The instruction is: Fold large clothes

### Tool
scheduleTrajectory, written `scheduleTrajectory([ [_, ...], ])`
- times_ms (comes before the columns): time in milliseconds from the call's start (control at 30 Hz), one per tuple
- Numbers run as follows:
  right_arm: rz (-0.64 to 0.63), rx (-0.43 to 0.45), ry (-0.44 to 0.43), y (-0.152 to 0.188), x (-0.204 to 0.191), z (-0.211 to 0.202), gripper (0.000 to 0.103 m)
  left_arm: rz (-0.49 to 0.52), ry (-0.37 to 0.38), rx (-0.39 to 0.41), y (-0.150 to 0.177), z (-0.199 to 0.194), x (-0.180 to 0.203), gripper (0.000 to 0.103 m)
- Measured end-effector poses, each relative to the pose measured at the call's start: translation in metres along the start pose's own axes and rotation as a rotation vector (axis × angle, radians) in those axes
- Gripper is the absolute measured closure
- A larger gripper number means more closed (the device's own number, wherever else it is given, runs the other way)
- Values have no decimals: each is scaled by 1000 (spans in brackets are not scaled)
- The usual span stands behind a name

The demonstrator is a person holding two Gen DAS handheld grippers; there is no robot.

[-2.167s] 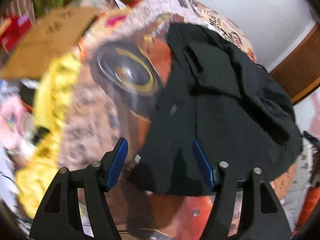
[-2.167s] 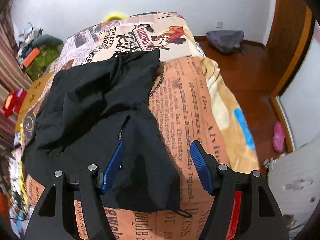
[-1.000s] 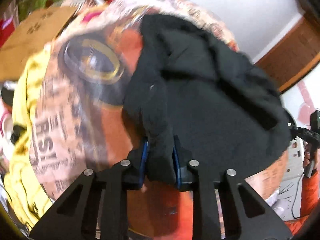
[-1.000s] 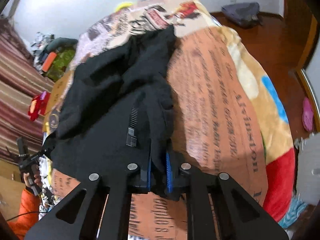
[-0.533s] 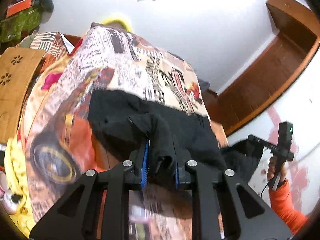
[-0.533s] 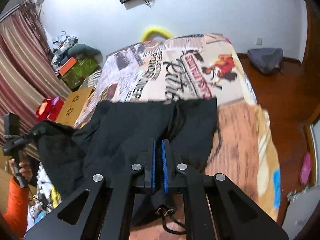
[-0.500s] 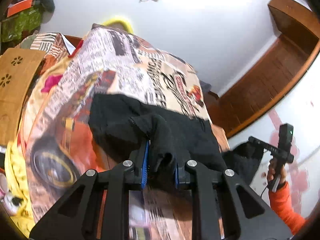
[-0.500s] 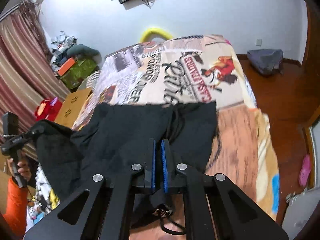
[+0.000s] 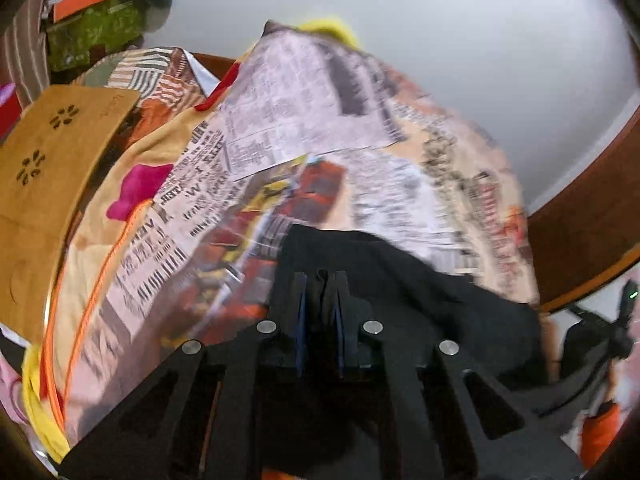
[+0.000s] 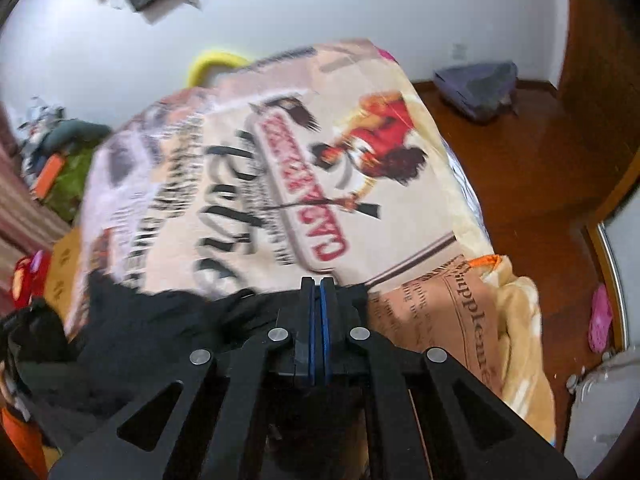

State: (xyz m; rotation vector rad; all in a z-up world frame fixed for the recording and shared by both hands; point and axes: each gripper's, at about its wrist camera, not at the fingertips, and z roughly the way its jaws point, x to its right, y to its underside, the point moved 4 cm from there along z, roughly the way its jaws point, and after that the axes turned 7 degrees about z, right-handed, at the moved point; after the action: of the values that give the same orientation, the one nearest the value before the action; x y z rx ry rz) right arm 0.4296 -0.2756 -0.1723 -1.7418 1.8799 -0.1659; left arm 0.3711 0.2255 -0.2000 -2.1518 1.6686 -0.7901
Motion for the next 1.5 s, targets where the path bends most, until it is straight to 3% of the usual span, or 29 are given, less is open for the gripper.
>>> scheduleTrajectory([
  [133,73,-31,69,-2,28,35,101,59,-63,-49,5,40,-1,92],
  [233,71,-22,75,2,30,32,100,48,-70,-68,5,47,-3,91],
  [333,-38,48,57,7,10,3,100,93,-96,-48,-3,34,4,91],
  [433,-146,95,52,13,-17,-25,100,208,-150,-3,-12,5,25,90],
  [500,-199,121,27,20,-37,-49,97,262,-146,38,-17,-18,41,82],
  [533,-215,126,7,26,-47,-60,88,272,-138,61,-18,-30,47,69],
  [567,-224,125,-14,29,-54,-67,71,279,-131,88,-19,-44,54,62],
  [633,-237,137,-58,41,-70,-84,45,311,-104,146,-16,-72,72,56],
  [733,-297,185,-120,65,-96,-107,42,378,-51,163,-1,-97,100,56],
  [900,-381,170,-180,103,-133,-114,42,459,12,152,38,-114,138,52],
  [933,-395,161,-188,111,-139,-112,42,468,25,144,47,-113,145,48],
  [1167,-467,61,-174,146,-155,-64,43,554,78,8,110,-61,176,48],
  [1300,-479,37,-108,143,-149,-36,42,514,87,-39,111,-25,175,48],
  [1500,-416,-42,-89,126,-131,6,42,454,84,-55,93,17,168,46],
])
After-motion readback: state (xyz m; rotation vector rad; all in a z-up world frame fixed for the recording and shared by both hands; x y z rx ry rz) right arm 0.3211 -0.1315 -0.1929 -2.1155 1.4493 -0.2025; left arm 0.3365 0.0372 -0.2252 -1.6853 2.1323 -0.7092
